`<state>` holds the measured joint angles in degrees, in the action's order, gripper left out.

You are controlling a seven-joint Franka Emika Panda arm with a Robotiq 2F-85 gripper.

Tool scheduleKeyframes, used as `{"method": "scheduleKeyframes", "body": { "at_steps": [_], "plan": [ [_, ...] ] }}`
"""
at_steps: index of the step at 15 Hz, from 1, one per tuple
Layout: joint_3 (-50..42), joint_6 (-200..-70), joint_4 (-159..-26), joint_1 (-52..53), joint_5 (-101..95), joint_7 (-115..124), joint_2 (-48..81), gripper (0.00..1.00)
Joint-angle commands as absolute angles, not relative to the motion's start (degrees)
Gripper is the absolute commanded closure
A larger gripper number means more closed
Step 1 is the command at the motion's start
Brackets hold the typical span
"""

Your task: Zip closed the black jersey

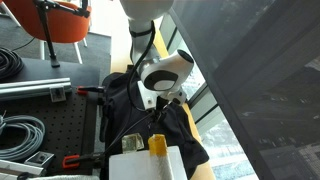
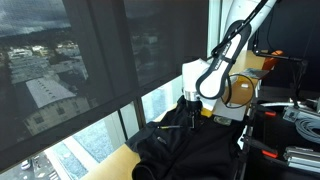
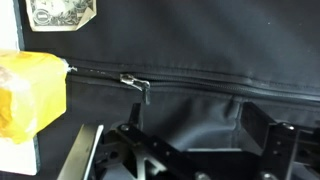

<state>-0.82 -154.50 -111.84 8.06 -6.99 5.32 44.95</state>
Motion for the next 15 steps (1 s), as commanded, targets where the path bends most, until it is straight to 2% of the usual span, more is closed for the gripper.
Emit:
{"method": "scheduleKeyframes", "body": {
  "at_steps": [1,13,14,15],
  "plan": [
    [-1.9,-154.6,-112.7,8.5,-7.7,4.2,44.2,0.0],
    [-2.5,-154.8,-114.5,8.2,-7.6,3.4,43.7,0.0],
    [-2.6,-154.9,-114.7,8.2,-7.6,3.4,43.7,0.07],
    [-2.7,-154.9,-114.8,8.2,-7.6,3.4,43.7,0.28]
  ]
}}
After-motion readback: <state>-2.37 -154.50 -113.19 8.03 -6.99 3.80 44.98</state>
